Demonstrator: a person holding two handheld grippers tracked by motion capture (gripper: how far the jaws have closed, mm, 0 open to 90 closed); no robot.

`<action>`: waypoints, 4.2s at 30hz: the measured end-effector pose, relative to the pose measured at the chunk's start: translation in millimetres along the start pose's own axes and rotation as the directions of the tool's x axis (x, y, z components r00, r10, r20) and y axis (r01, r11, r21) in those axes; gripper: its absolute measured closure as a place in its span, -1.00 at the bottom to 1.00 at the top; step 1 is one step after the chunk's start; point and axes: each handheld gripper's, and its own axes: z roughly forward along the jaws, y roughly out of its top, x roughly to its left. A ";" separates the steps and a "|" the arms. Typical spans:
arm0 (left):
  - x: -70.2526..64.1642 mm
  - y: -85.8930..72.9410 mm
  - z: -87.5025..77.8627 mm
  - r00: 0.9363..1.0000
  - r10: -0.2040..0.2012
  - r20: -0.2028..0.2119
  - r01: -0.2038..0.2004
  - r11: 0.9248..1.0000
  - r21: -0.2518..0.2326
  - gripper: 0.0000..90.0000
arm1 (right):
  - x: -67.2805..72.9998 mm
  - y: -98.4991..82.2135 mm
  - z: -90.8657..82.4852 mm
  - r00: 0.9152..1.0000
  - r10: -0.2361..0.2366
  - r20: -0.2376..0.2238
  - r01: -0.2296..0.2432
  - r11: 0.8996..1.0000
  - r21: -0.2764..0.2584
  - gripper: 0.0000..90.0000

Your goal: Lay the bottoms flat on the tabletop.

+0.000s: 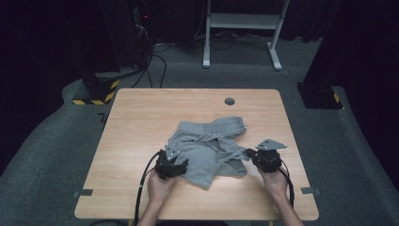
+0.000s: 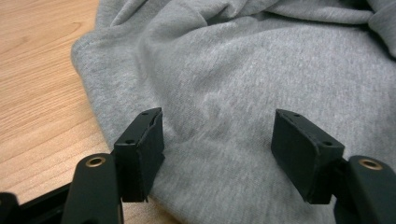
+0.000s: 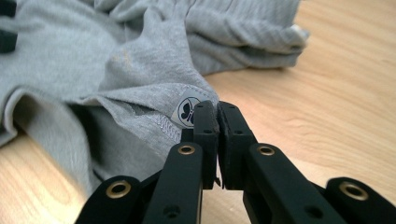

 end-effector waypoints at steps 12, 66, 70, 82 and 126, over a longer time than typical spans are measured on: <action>-0.3 0.0 0.0 1.000 0.003 0.003 -0.003 1.000 0.001 -0.25 | 20.4 12.1 0.3 0.997 -0.027 -0.079 0.024 0.999 -0.041 0.47; -7.5 -0.8 -3.2 0.997 0.069 -0.030 -0.069 0.998 0.000 -0.19 | 25.0 2.5 18.2 0.997 -0.038 -0.064 0.039 0.999 0.014 0.42; -14.8 2.1 -21.4 0.995 0.096 0.026 -0.096 0.995 -0.009 -0.19 | 27.4 -0.9 26.5 0.997 -0.017 -0.078 0.019 0.999 0.029 0.43; -45.4 -27.3 -65.5 0.982 0.126 0.137 -0.130 0.991 0.023 -0.17 | 29.2 -8.9 40.6 0.997 -0.016 -0.079 0.020 0.998 0.055 0.39; -4.0 14.2 -14.9 0.997 0.032 0.072 -0.044 0.984 0.171 -0.04 | 35.2 -3.9 62.3 0.999 -0.037 -0.010 0.037 0.999 0.012 0.39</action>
